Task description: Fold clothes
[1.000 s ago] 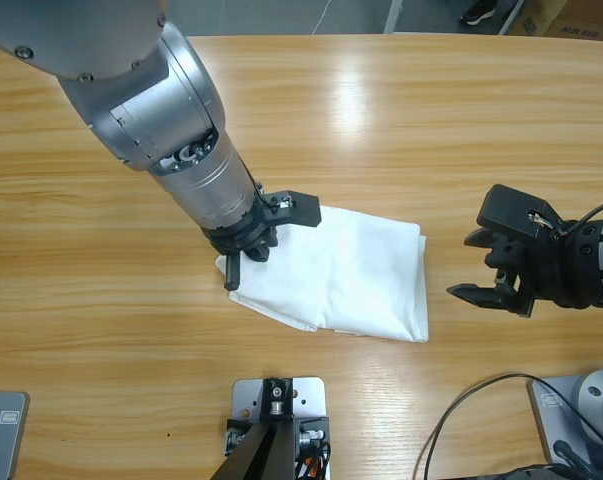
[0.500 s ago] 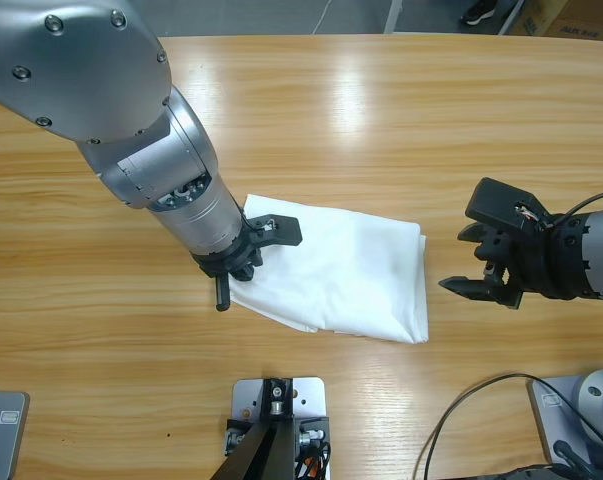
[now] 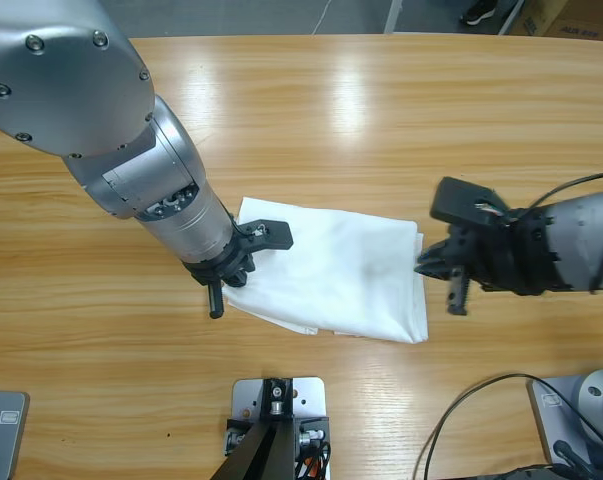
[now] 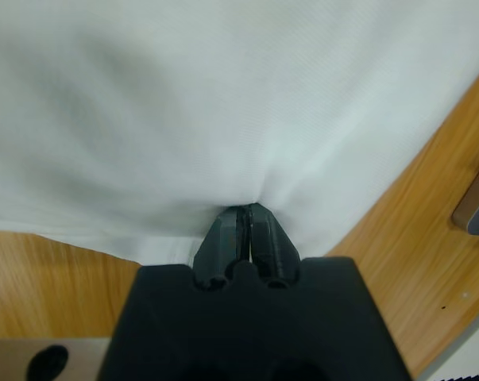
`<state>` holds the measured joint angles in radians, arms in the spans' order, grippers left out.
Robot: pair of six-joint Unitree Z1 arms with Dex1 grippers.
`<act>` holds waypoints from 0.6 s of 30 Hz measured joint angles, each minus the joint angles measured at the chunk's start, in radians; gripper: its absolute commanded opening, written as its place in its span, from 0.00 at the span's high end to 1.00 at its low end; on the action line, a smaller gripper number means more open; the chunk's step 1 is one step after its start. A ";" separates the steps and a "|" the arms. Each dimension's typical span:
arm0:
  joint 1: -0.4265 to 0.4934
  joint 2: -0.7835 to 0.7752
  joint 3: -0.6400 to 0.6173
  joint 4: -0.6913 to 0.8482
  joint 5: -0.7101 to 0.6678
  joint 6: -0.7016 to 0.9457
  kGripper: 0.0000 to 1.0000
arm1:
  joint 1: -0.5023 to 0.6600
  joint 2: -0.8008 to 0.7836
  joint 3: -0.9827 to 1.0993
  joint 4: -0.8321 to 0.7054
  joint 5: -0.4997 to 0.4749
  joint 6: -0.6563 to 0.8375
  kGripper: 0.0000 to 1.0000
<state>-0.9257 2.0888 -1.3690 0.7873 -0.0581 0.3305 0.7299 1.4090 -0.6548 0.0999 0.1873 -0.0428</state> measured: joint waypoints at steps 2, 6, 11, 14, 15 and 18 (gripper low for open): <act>0.000 0.000 0.000 0.000 0.000 -0.001 1.00 | 0.000 0.044 0.047 -0.093 0.011 0.006 1.00; 0.000 0.000 0.001 -0.002 0.000 -0.001 1.00 | 0.000 0.140 0.147 -0.247 0.030 0.022 1.00; 0.000 0.000 0.001 -0.003 0.000 -0.007 1.00 | 0.000 0.189 0.201 -0.268 0.028 0.094 1.00; 0.000 0.000 0.002 -0.003 0.000 -0.011 1.00 | 0.000 0.185 0.185 -0.187 -0.008 0.125 1.00; 0.000 0.000 0.002 -0.003 0.000 -0.012 1.00 | 0.000 0.179 0.170 -0.150 -0.020 0.128 1.00; 0.000 -0.001 0.002 -0.003 0.000 -0.019 1.00 | 0.000 0.176 0.149 -0.064 -0.048 0.135 1.00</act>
<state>-0.9257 2.0882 -1.3668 0.7847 -0.0581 0.3118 0.7300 1.5847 -0.5057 0.0361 0.1389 0.0924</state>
